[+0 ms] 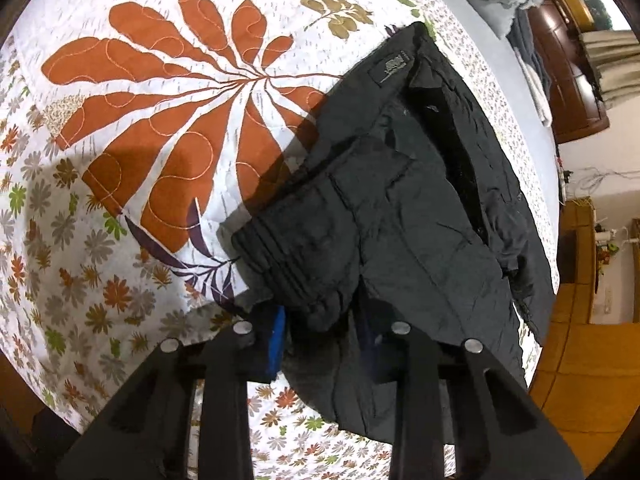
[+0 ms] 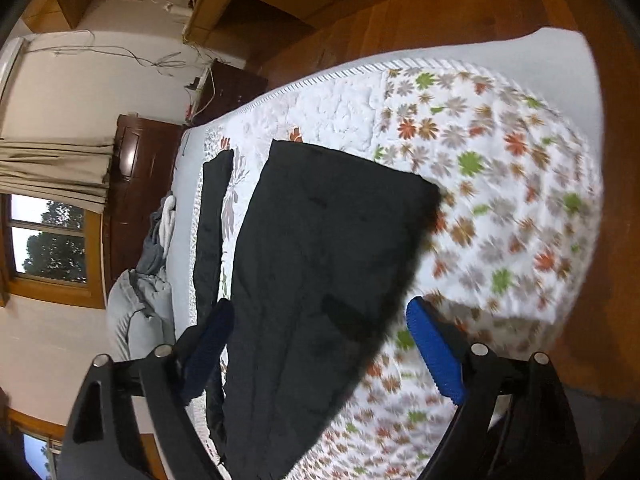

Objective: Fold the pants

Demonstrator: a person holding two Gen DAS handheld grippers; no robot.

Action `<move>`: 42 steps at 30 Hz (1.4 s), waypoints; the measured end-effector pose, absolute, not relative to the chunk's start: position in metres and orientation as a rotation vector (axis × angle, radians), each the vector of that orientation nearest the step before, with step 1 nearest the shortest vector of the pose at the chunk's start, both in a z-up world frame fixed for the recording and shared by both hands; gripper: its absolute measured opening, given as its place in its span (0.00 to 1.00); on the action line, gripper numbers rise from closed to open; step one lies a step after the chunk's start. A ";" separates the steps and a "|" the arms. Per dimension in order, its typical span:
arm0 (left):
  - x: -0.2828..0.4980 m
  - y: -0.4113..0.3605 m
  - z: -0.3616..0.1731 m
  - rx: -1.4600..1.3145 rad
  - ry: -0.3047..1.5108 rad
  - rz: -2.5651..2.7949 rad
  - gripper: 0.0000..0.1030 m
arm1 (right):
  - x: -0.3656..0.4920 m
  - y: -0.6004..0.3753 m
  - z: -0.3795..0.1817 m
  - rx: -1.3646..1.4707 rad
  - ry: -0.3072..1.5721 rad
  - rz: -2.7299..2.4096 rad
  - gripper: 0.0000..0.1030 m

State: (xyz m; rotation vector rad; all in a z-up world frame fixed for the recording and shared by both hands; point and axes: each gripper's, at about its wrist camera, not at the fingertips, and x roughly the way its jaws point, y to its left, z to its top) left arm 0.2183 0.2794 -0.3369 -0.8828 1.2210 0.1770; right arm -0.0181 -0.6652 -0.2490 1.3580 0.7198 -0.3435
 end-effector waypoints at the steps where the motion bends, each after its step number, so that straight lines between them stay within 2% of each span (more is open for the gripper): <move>1: 0.218 0.280 -0.337 -0.887 1.219 0.183 0.27 | -0.015 -0.669 -0.255 1.370 0.727 -0.346 0.83; 2: 0.217 0.280 -0.336 -0.887 1.212 0.189 0.24 | -0.014 -0.671 -0.257 1.373 0.723 -0.341 0.80; 3: 0.216 0.279 -0.334 -0.887 1.201 0.192 0.19 | -0.011 -0.671 -0.258 1.365 0.715 -0.333 0.63; 4: 0.214 0.278 -0.332 -0.890 1.184 0.203 0.17 | -0.008 -0.671 -0.259 1.357 0.721 -0.323 0.54; 6: 0.211 0.278 -0.327 -0.880 1.157 0.249 0.14 | -0.006 -0.664 -0.259 1.355 0.755 -0.326 0.22; 9: 0.202 0.285 -0.320 -0.891 1.113 0.321 0.13 | 0.001 -0.652 -0.256 1.302 0.800 -0.319 0.17; 19: 0.152 0.342 -0.310 -0.897 1.066 0.413 0.13 | 0.009 -0.592 -0.249 1.187 0.914 -0.255 0.16; 23: 0.149 0.346 -0.314 -0.874 1.097 0.367 0.24 | 0.014 -0.588 -0.261 1.151 0.959 -0.273 0.16; 25: 0.150 0.347 -0.305 -0.843 1.112 0.348 0.33 | 0.017 -0.587 -0.255 1.149 0.973 -0.244 0.26; 26: 0.149 0.348 -0.298 -0.814 1.114 0.346 0.45 | 0.023 -0.584 -0.248 1.149 0.978 -0.230 0.47; 27: 0.147 0.351 -0.288 -0.779 1.101 0.344 0.58 | 0.022 -0.584 -0.240 1.135 0.979 -0.229 0.63; 28: 0.145 0.354 -0.275 -0.738 1.072 0.342 0.63 | 0.021 -0.587 -0.227 1.086 0.979 -0.255 0.66; 30: 0.148 0.362 -0.255 -0.679 1.034 0.333 0.82 | 0.013 -0.597 -0.213 1.044 0.983 -0.277 0.67; 31: 0.154 0.369 -0.244 -0.659 1.020 0.311 0.85 | 0.009 -0.606 -0.206 1.031 0.989 -0.304 0.67; 35: 0.205 0.392 -0.214 -0.587 0.999 0.251 0.92 | 0.013 -0.621 -0.176 0.951 0.985 -0.339 0.67; 37: 0.245 0.393 -0.203 -0.544 0.993 0.194 0.94 | 0.028 -0.619 -0.164 0.933 0.980 -0.315 0.71; 39: 0.285 0.393 -0.202 -0.515 1.006 0.149 0.95 | 0.040 -0.616 -0.159 0.914 0.981 -0.292 0.77; 42: 0.344 0.395 -0.213 -0.511 1.054 0.046 0.95 | 0.076 -0.601 -0.160 0.901 1.007 -0.245 0.78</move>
